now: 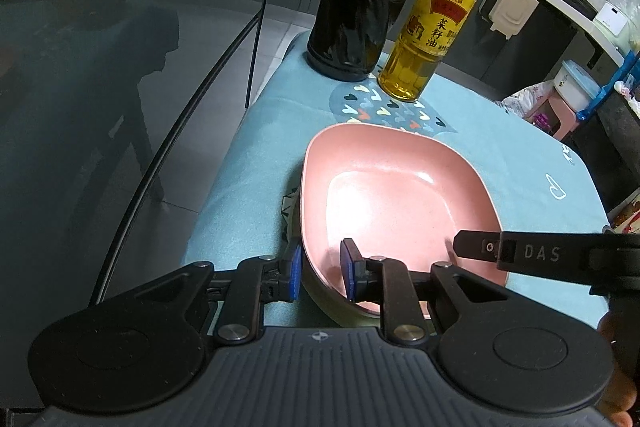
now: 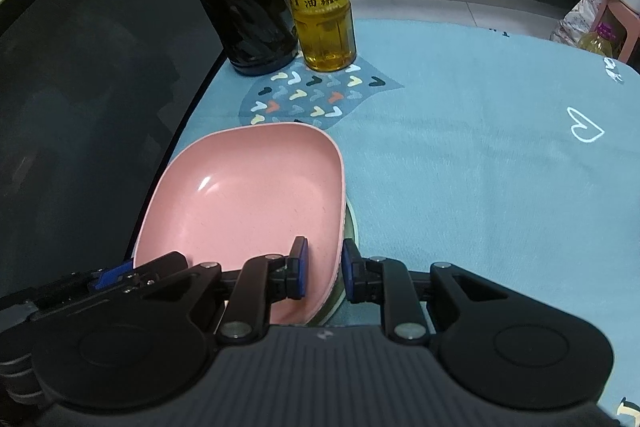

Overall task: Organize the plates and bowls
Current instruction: 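Lower the pink dish onto the green plate on the stack, then open both grippers and withdraw from the pink dish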

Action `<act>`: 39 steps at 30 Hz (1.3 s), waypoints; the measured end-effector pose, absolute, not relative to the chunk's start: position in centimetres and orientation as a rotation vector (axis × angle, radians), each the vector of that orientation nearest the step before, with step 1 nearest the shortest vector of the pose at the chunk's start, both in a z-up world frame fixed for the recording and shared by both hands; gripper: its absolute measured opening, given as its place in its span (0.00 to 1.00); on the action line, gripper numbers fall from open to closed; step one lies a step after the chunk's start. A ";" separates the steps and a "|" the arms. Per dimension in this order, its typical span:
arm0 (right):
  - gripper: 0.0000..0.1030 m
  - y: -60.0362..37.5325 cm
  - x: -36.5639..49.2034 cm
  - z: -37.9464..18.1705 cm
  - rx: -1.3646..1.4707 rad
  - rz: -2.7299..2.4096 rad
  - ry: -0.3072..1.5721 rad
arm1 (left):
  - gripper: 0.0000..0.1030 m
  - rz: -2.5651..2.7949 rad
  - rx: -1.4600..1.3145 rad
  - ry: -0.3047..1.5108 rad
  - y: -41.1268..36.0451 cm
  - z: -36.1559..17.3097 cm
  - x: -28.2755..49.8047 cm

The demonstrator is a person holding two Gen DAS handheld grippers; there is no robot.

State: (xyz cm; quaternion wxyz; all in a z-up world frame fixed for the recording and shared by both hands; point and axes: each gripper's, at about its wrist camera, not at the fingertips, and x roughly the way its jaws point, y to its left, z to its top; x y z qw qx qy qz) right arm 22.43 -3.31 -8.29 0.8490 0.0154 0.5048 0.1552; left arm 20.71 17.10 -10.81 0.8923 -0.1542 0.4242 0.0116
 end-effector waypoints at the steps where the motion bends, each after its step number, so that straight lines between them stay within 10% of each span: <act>1: 0.19 -3.3 22.4 -8.3 0.031 0.328 1.066 | 0.17 0.029 -0.316 0.881 17.0 -10.7 20.8; 39: 0.27 -13.4 17.9 -3.9 0.141 0.261 0.938 | 0.24 -0.072 -0.243 0.820 7.2 -5.6 18.2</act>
